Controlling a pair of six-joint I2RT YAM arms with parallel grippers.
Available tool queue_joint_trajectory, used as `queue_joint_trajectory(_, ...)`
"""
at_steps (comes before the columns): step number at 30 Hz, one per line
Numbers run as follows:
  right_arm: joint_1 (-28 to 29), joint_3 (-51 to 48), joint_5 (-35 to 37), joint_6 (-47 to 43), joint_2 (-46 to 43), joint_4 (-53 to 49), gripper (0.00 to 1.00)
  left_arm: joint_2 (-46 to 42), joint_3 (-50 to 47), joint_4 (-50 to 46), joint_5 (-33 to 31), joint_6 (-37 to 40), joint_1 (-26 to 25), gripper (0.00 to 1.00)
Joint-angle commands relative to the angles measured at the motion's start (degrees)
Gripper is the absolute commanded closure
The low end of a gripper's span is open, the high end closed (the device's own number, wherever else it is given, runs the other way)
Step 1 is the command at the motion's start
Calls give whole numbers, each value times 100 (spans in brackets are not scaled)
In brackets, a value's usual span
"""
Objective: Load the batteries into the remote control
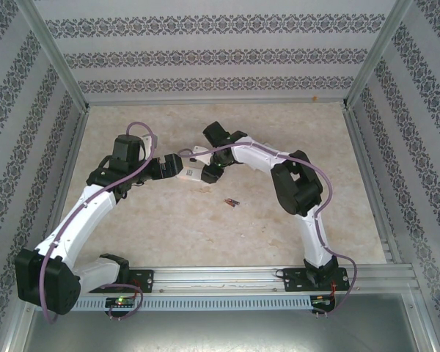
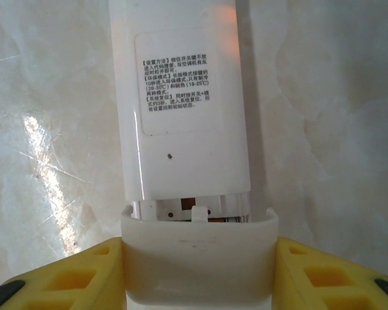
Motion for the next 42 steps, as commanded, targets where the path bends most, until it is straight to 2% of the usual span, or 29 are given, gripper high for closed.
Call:
queue_joint_trajectory(1, 97, 200, 89, -211, 223, -254, 51, 10, 178, -19, 53, 139, 92, 0)
queue_joint_trajectory(6, 127, 218, 25, -337, 267, -394, 49, 62, 189, 38, 75, 109, 91, 0)
queue_joint_trajectory(12, 137, 287, 100, -363, 247, -506, 41, 129, 184, 99, 112, 73, 95, 0)
queue_joint_trajectory(17, 102, 221, -106, -30, -168, -226, 30, 213, 154, 118, 90, 25, 106, 0)
queue_joint_trajectory(20, 43, 30, -317, 320, -516, 75, 27, 308, 145, 133, 114, -16, 123, 0)
queue_joint_trajectory(22, -36, -132, -399, 783, -750, 295, 27, 382, 126, 161, 96, -68, 136, 0)
queue_joint_trajectory(24, -160, -322, -476, 1766, -1010, 541, 27, 500, 145, 151, 12, -147, 178, 0)
queue_joint_trajectory(29, -464, -1557, -164, 5568, -1681, 1446, 32, 1523, 648, -159, -62, -160, 392, 1)
queue_joint_trajectory(32, -516, -2201, -89, 6739, -1758, 1821, 34, 2300, 1055, -210, 173, -13, 435, 6)
queue_joint_trajectory(38, -484, -2137, -462, 7265, -1192, 2105, 41, 3170, 1514, -116, 349, 211, 437, 21)
queue_joint_trajectory(42, -415, -1999, -423, 7243, -940, 2155, 46, 3558, 1741, -371, 205, 329, 435, 24)
